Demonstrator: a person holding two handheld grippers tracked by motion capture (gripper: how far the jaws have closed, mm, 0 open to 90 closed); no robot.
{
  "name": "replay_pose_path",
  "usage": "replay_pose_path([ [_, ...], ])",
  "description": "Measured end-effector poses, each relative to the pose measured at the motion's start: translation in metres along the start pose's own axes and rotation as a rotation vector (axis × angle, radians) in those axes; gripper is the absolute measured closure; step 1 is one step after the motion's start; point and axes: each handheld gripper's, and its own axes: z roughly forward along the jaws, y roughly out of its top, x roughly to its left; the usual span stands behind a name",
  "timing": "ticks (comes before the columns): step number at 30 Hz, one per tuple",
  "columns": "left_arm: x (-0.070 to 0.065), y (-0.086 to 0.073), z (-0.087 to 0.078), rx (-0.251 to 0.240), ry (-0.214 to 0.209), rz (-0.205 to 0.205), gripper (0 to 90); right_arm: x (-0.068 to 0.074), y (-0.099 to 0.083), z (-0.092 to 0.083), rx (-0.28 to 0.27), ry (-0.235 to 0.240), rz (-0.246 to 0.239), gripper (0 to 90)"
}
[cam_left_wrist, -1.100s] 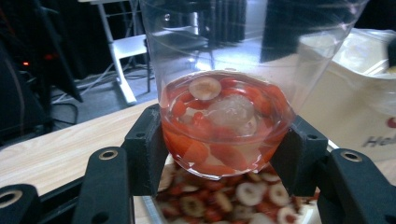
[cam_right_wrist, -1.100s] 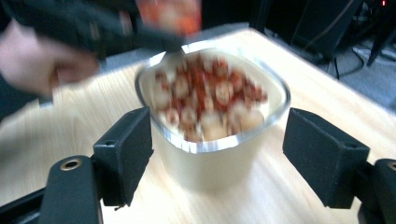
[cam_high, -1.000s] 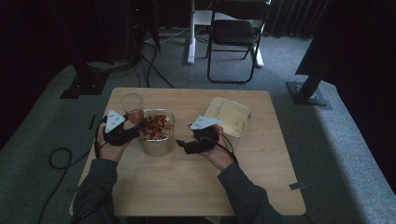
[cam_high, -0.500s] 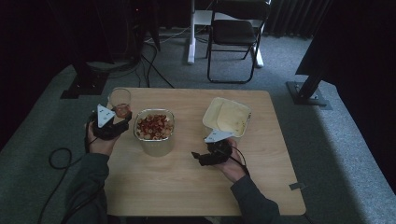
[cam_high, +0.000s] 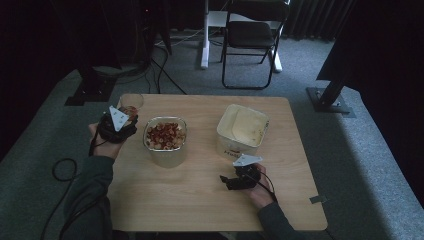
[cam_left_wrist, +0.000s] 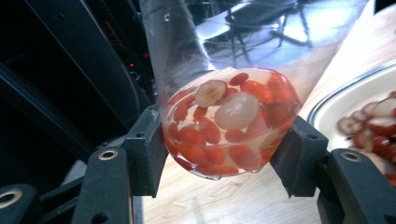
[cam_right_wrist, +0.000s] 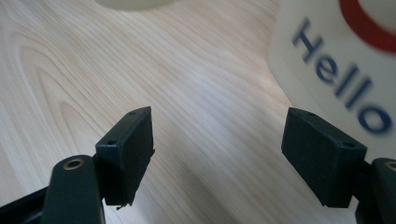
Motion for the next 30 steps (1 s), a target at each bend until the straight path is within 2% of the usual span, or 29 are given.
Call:
replay_pose_path([
  [8,-0.013,0.004,0.009,0.027,0.065,0.156,42.5,-0.002,-0.026,-0.002,0.024,-0.034,0.009,24.7],
  [9,-0.013,0.004,0.009,0.027,0.065,0.156,42.5,-0.002,-0.026,-0.002,0.024,-0.034,0.009,24.7],
  [10,-0.015,0.004,0.011,0.036,0.073,0.193,42.5,-0.003,-0.027,-0.002,0.026,-0.039,0.014,24.8],
  [14,-0.017,0.005,0.013,0.048,0.086,0.243,42.5,-0.007,-0.029,-0.002,0.016,-0.045,0.037,24.8],
  [21,-0.015,0.009,0.012,0.064,0.109,0.334,42.5,-0.013,-0.034,-0.001,0.016,-0.054,0.060,24.8],
  [24,-0.013,0.012,0.009,0.077,0.106,0.376,42.5,-0.016,-0.036,-0.002,0.002,-0.056,0.075,25.0],
  [27,-0.012,0.014,0.006,0.078,0.108,0.398,42.6,-0.018,-0.037,-0.003,-0.006,-0.054,0.088,25.1],
  [28,-0.009,0.018,0.003,0.084,0.118,0.452,42.6,-0.019,-0.038,-0.003,-0.008,-0.061,0.088,25.0],
  [29,-0.009,0.018,0.003,0.084,0.118,0.452,42.6,-0.019,-0.038,-0.003,-0.008,-0.061,0.088,25.0],
  [30,-0.007,0.020,0.001,0.090,0.125,0.476,42.6,-0.018,-0.038,-0.003,-0.007,-0.063,0.086,25.0],
])
